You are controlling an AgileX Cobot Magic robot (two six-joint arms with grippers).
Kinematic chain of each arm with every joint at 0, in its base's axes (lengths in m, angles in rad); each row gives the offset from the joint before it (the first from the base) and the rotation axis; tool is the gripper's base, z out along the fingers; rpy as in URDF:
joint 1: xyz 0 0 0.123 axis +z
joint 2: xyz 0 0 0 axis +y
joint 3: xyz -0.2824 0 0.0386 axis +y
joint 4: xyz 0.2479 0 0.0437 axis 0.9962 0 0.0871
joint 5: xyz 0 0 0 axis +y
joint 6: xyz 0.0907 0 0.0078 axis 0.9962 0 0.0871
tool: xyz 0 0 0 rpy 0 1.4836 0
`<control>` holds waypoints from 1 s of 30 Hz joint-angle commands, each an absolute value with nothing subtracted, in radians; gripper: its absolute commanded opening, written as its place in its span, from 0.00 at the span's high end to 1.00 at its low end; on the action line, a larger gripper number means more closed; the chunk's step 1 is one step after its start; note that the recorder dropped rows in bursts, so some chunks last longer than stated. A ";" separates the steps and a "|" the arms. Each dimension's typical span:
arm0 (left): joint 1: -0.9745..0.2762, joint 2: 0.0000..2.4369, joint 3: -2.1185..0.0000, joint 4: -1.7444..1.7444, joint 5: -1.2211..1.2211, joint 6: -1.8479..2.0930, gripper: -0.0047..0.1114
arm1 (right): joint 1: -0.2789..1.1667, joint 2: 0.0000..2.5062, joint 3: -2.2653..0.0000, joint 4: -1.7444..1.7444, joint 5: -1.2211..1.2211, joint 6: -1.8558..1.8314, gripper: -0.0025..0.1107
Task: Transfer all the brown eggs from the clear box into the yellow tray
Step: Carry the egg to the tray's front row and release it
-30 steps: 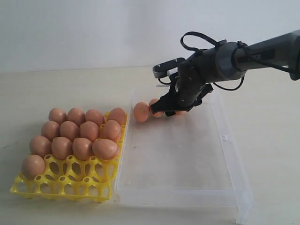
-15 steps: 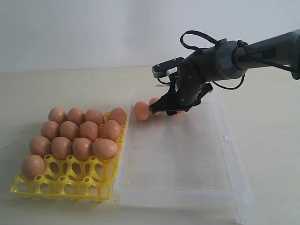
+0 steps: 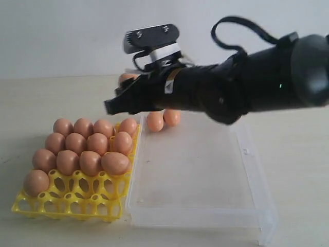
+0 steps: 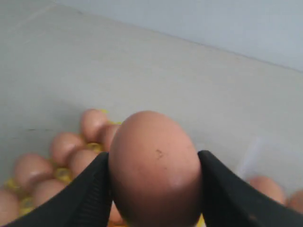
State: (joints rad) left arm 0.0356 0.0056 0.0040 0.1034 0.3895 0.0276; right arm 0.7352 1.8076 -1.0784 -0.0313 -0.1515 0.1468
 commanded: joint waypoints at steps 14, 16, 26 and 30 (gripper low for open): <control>0.030 0.000 0.000 0.101 0.380 0.023 0.96 | 0.989 2.100 -1.186 -0.228 -0.431 0.509 0.92; 0.030 0.000 0.000 0.101 0.380 0.023 0.96 | 0.989 2.109 -1.204 -0.228 -0.395 0.509 0.87; 0.030 0.000 0.000 0.101 0.380 0.023 0.96 | 0.989 2.130 -1.217 -0.228 -0.362 0.550 0.59; 0.030 0.000 0.000 0.101 0.380 0.023 0.96 | 0.989 2.130 -1.217 -0.228 -0.356 0.550 0.42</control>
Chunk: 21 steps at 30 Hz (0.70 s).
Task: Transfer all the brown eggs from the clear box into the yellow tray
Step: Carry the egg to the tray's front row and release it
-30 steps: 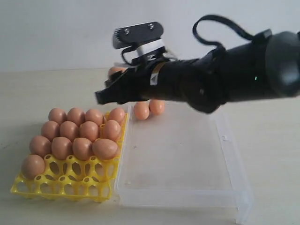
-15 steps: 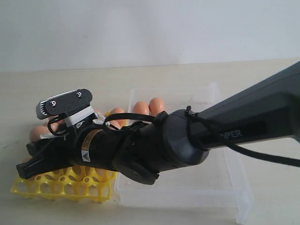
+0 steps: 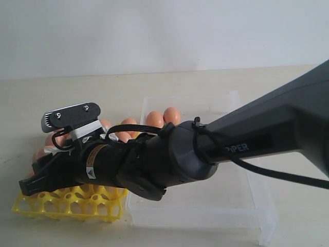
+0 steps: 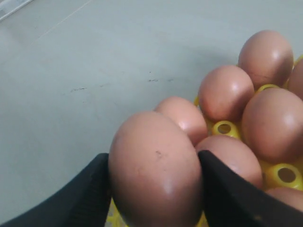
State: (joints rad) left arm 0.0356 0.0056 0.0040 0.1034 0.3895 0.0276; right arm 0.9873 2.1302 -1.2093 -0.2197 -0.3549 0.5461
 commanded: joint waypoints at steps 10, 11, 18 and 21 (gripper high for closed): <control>0.030 0.000 0.000 0.101 0.380 0.023 0.96 | 0.989 2.062 -1.217 -0.224 -0.250 0.491 0.41; 0.030 0.000 0.000 0.101 0.380 0.023 0.96 | 0.989 2.031 -1.217 -0.216 -0.195 0.455 0.41; 0.030 0.000 0.000 0.101 0.380 0.023 0.96 | 0.918 1.807 -1.217 -0.190 0.231 0.243 0.46; 0.030 0.000 0.000 0.101 0.380 0.023 0.96 | 0.835 1.775 -1.217 -0.190 0.300 0.266 0.46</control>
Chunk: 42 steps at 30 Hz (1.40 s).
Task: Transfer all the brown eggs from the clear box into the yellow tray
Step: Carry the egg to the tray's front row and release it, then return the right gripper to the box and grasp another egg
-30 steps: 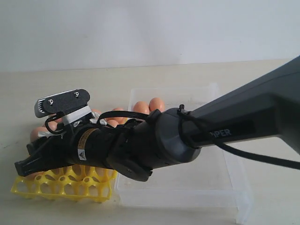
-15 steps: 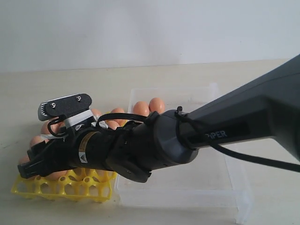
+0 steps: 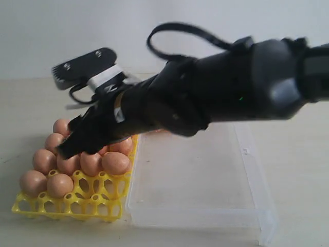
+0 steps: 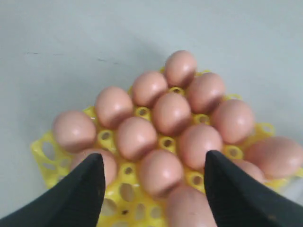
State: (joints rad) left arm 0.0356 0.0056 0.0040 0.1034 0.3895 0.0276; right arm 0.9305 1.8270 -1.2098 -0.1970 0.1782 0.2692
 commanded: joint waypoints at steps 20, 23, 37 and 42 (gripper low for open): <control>0.030 0.000 0.000 0.101 0.380 0.023 0.96 | 0.503 2.022 -1.306 -0.189 0.197 0.501 0.46; 0.030 0.000 0.000 0.101 0.380 0.023 0.96 | 0.500 2.064 -1.359 -0.171 0.210 0.499 0.46; 0.030 0.000 0.000 0.101 0.380 0.023 0.96 | 0.500 2.207 -1.505 -0.151 0.298 0.491 0.46; 0.030 0.000 0.000 0.101 0.380 0.023 0.96 | 0.500 2.248 -1.538 -0.149 0.298 0.490 0.46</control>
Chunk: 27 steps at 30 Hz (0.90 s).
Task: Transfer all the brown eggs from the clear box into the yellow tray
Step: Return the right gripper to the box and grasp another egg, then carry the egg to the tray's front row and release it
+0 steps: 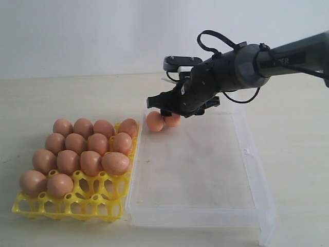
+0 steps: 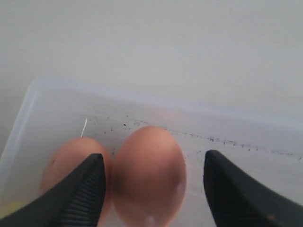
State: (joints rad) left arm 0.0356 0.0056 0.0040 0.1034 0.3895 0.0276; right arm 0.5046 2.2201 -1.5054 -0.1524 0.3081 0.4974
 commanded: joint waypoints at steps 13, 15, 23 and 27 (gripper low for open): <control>0.030 0.000 0.000 0.101 0.380 0.023 0.96 | 0.500 2.284 -1.593 -0.158 0.394 0.471 0.87; 0.030 0.000 0.000 0.101 0.380 0.023 0.96 | 0.500 2.247 -1.593 -0.168 0.408 0.464 0.98; 0.030 0.000 0.000 0.101 0.380 0.023 0.96 | 0.648 1.880 -1.257 -0.129 -0.032 0.228 0.98; 0.030 0.000 0.000 0.101 0.380 0.023 0.96 | 0.820 1.825 -1.097 -0.131 -0.212 0.201 0.98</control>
State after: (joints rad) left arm 0.0356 0.0056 0.0040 0.1034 0.3895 0.0276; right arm 0.7578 1.8409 -1.1530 -0.1379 -0.1298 0.2215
